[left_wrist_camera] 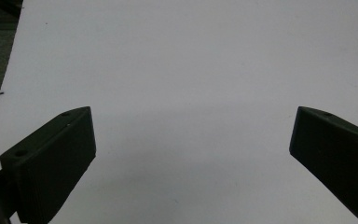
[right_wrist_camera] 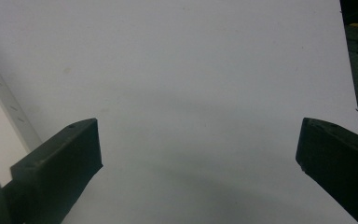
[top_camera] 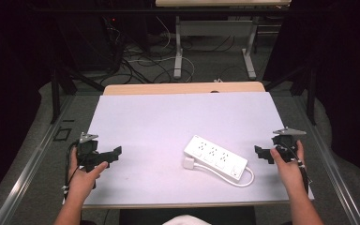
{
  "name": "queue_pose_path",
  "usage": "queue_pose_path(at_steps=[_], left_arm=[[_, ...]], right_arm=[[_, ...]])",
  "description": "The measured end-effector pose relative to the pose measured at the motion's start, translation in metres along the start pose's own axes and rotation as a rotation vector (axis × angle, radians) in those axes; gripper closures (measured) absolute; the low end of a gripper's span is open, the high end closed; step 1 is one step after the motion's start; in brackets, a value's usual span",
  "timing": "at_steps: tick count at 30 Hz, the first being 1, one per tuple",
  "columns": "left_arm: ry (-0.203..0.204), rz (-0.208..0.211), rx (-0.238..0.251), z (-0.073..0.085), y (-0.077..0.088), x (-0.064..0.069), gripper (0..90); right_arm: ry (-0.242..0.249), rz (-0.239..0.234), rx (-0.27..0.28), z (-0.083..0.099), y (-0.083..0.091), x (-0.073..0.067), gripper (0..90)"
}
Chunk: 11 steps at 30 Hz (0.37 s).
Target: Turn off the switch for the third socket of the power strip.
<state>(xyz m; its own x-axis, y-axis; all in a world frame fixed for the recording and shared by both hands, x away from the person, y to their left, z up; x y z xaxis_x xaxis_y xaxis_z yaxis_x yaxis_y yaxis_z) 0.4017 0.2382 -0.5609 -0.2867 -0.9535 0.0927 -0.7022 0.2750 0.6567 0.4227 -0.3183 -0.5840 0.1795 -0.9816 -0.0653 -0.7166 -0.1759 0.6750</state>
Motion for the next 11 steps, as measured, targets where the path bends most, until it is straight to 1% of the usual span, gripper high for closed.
queue_pose_path(at_steps=[1,2,4,7,8,9,10,11], left_arm=[[-0.001,-0.001,-0.004,0.0004,0.0001,-0.0001,0.3],[-0.004,0.000,-0.006,0.0006,0.0001,-0.0001,0.4],[-0.004,-0.001,-0.007,0.0007,0.0000,-0.0001,0.3],[-0.005,-0.005,-0.004,0.0006,-0.0005,-0.0002,0.3],[-0.006,-0.006,-0.005,0.0008,-0.0006,-0.0003,0.3],[-0.004,-0.011,-0.001,0.0007,-0.0010,-0.0004,0.3],[-0.004,-0.011,-0.003,0.0008,-0.0010,-0.0005,0.3],[-0.011,-0.009,-0.012,0.0015,-0.0007,-0.0009,0.3]], right_arm=[[0.005,0.003,0.003,-0.0003,0.0007,0.0013,0.0],[-0.006,0.001,0.004,-0.0001,0.0008,0.0010,0.0],[-0.009,0.008,0.008,-0.0004,0.0017,0.0023,0.0],[-0.021,0.003,0.003,0.0009,0.0013,0.0017,0.0],[-0.014,0.000,0.006,0.0009,0.0007,0.0020,0.0],[-0.019,-0.001,0.001,0.0014,0.0006,0.0012,0.0],[-0.024,0.000,-0.004,0.0021,0.0007,0.0005,0.0],[-0.022,0.010,0.004,0.0014,-0.0002,0.0008,0.0]])
Point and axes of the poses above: each handheld gripper's, and its own axes: y roughly backward along the jaws, z roughly out of its underside, x roughly to its right, the point moved 9 cm from there along -y, roughly forward along the jaws, and after that the axes turned 4 degrees about -y, right-handed, at the moved point
